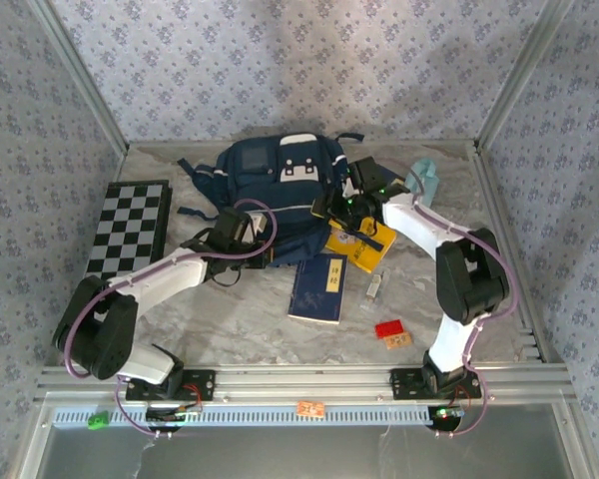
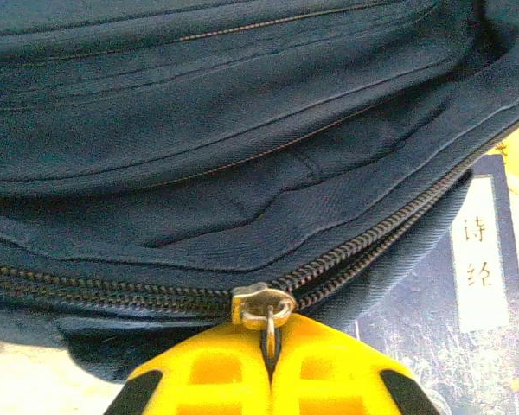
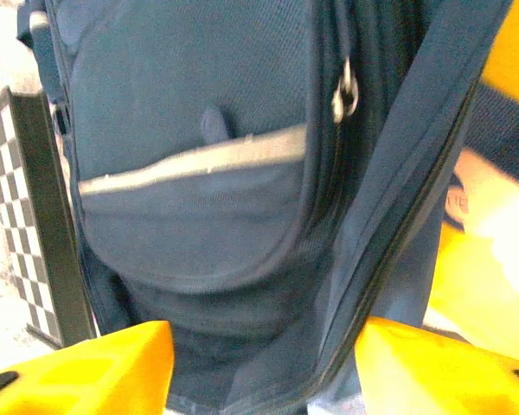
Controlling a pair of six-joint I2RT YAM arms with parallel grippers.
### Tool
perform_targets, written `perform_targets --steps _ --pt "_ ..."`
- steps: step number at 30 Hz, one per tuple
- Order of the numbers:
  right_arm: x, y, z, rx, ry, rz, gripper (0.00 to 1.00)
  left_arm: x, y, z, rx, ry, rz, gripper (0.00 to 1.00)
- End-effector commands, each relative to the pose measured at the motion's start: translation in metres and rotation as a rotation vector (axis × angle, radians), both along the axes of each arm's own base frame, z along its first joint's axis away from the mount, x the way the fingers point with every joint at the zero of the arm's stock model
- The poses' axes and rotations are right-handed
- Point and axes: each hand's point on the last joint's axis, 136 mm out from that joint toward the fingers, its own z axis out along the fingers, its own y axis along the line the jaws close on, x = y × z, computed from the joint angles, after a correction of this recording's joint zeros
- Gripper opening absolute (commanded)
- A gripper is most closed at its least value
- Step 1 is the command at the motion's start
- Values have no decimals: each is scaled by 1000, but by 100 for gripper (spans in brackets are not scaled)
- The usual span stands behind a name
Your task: Pack books, pencil case, and school supplies into a backpack
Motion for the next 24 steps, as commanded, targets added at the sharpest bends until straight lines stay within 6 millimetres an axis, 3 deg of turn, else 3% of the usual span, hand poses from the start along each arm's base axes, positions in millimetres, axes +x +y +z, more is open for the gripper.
perform_targets --steps 1,3,7,13,18,24 --pt "-22 6 19 61 -18 -11 69 7 -27 32 -78 -60 -51 0" --pt "-37 9 12 109 15 -22 76 5 -30 34 -73 -66 -57 0" --pt "-49 20 8 201 33 -90 89 0 -43 43 -75 -103 -98 0" --pt "-37 46 -12 249 70 -132 91 -2 -56 57 -123 -118 -117 0" --pt "-25 57 -23 215 58 -122 73 -5 -58 62 -116 -125 -136 0" --pt "-18 33 -23 129 27 -125 30 -9 -40 59 -31 -138 -118 0"
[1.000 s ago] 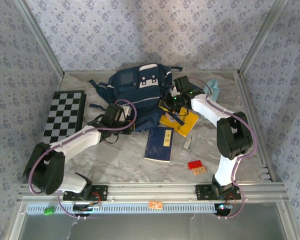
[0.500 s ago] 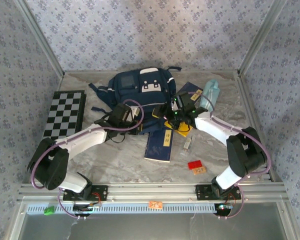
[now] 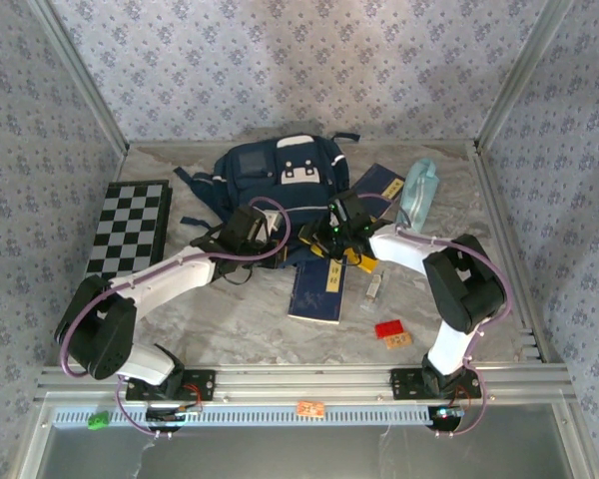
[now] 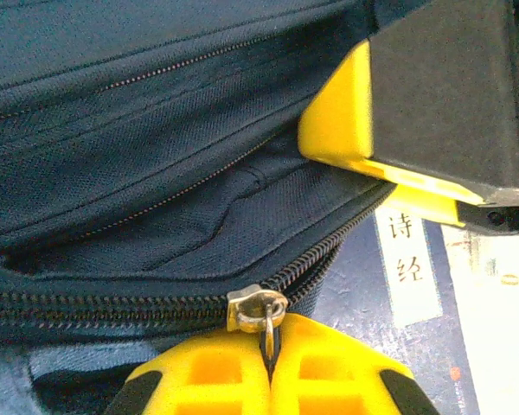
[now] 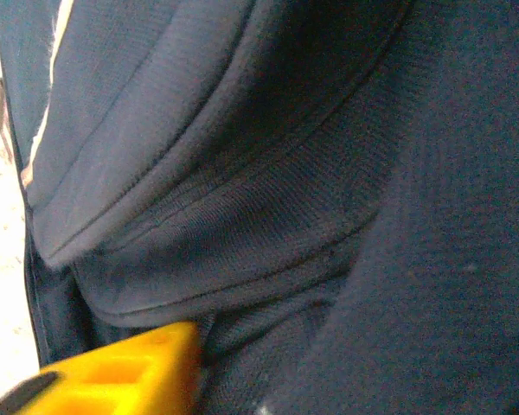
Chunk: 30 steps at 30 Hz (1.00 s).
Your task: Pack books, pencil case, and school supplies into a backpack
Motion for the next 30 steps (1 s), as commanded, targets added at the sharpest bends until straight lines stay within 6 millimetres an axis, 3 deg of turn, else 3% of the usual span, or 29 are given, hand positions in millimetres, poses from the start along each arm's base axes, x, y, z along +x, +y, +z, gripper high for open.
perform_targets --steps 1,5,11,15,18,23,30 --pt "20 -13 24 -40 -91 -9 23 -1 -4 35 -12 -93 -38 0" --pt "27 -40 36 -97 -117 -9 4 3 23 28 37 -94 21 0" --pt "40 -77 49 -161 -139 -11 0 24 78 12 36 -36 177 0" --pt "48 -75 58 -155 -154 2 3 33 80 9 12 -27 181 0" --pt "45 -64 56 -154 -147 29 21 35 63 14 -59 -24 137 0" --pt "25 -51 57 -162 -117 57 63 38 47 13 -78 -14 109 0" --pt "-16 -29 61 -176 -68 61 83 37 31 15 -79 -21 69 0"
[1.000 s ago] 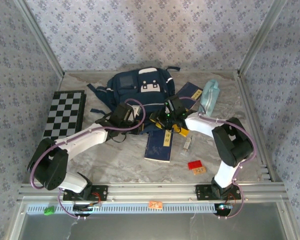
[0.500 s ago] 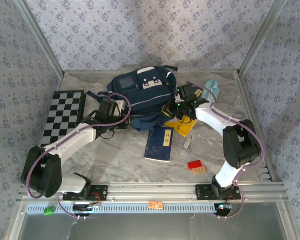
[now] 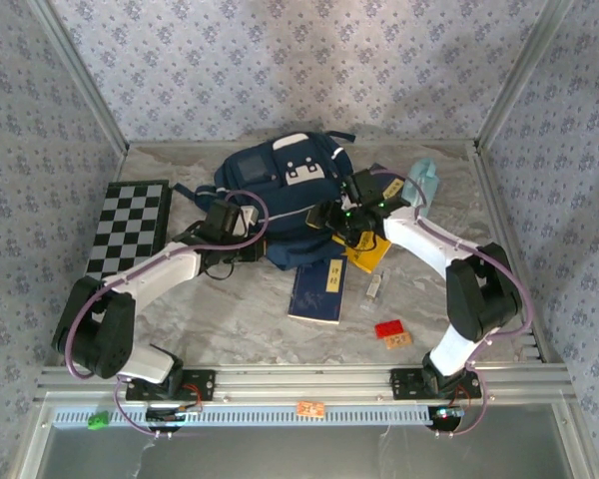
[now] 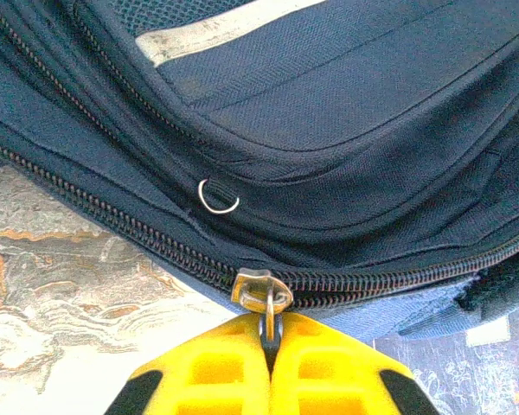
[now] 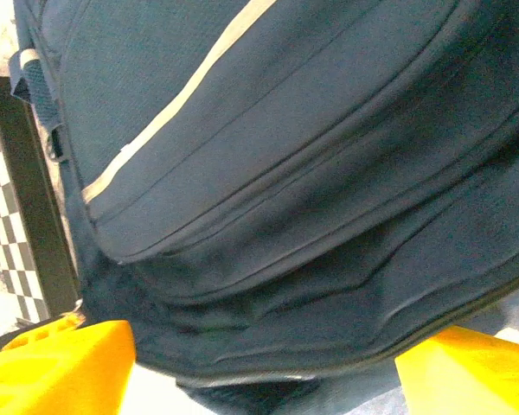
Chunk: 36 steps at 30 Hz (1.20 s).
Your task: Pack books, pencil case, and school supplies into a backpack
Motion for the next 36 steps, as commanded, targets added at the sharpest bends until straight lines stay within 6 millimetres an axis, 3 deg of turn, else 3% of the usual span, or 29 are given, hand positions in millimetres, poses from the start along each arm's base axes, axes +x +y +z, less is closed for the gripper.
perform_targets --steps 1,3,7,9,14,18,24,28,31,36 --pt "-19 10 15 5 10 -27 85 13 -22 31 -74 -79 -36 0" --pt "-30 17 0 14 43 -32 89 12 -25 33 -78 -81 -42 0" --pt "-27 38 -18 29 96 -22 93 10 -33 37 -88 -91 -60 0" --pt "-20 49 -11 46 75 -37 93 8 -35 39 -87 -89 -66 0" --pt "-10 53 -27 38 97 -87 94 6 -39 39 -91 -90 -72 0" --pt "-3 60 -39 30 109 -91 87 4 -44 41 -93 -92 -89 0" --pt "-1 57 -48 6 109 -88 51 3 -41 43 -65 -105 -91 0" --pt "1 49 -39 3 79 -88 19 6 -32 44 -28 -117 -68 0" --pt "5 35 -31 -14 55 -102 0 13 -18 43 13 -125 -32 0" --pt "11 16 -16 -9 29 -120 0 37 26 35 34 -98 111 0"
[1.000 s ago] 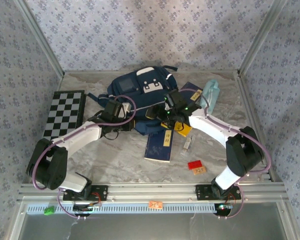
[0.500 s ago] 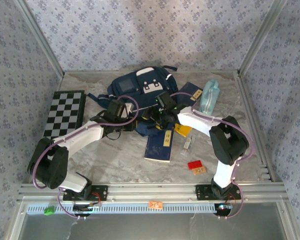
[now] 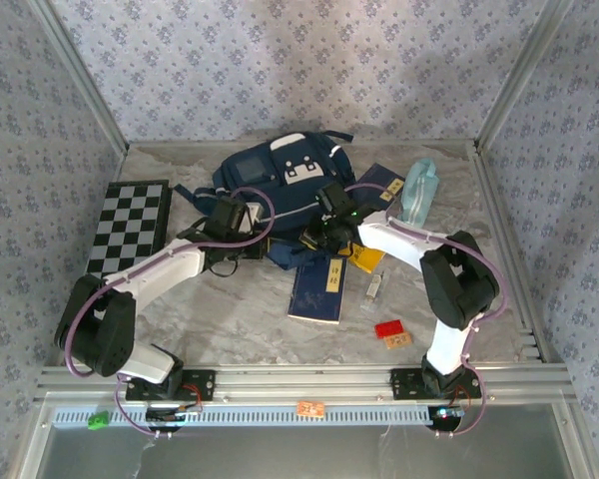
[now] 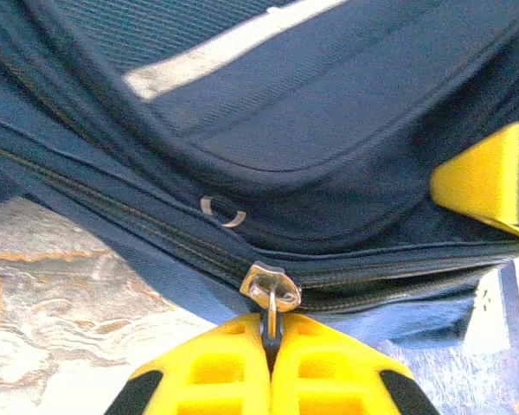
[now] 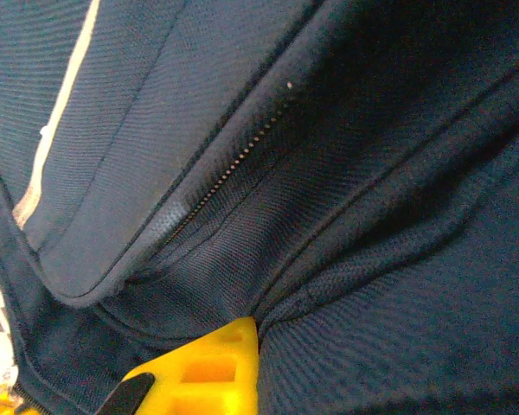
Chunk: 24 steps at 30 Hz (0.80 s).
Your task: Pack books, pencil case, and school supplies into a backpack
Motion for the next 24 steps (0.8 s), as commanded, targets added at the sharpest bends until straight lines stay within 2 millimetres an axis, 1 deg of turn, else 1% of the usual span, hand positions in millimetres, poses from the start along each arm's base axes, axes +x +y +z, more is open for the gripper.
perform_targets --steps 1,5,7,9,10,14,17,24 --pt "10 -22 26 -20 -84 -14 0 33 35 22 -4 -66 127 0" --pt "11 -33 37 -31 -107 -21 0 61 69 15 2 -25 236 0" --pt "11 -38 42 -44 -113 -26 0 74 83 11 -3 -9 288 0" --pt "10 -43 46 -53 -126 -34 0 86 92 11 -20 -12 327 0" --pt "10 -44 47 -57 -133 -31 0 93 94 11 -27 -15 339 0" --pt "7 -46 51 -67 -139 -27 0 112 93 -1 -37 29 341 0" --pt "6 -33 53 -33 -146 -13 0 123 91 -4 -49 25 349 0" --pt "-3 23 59 -3 -162 54 0 152 111 3 -49 13 400 0"
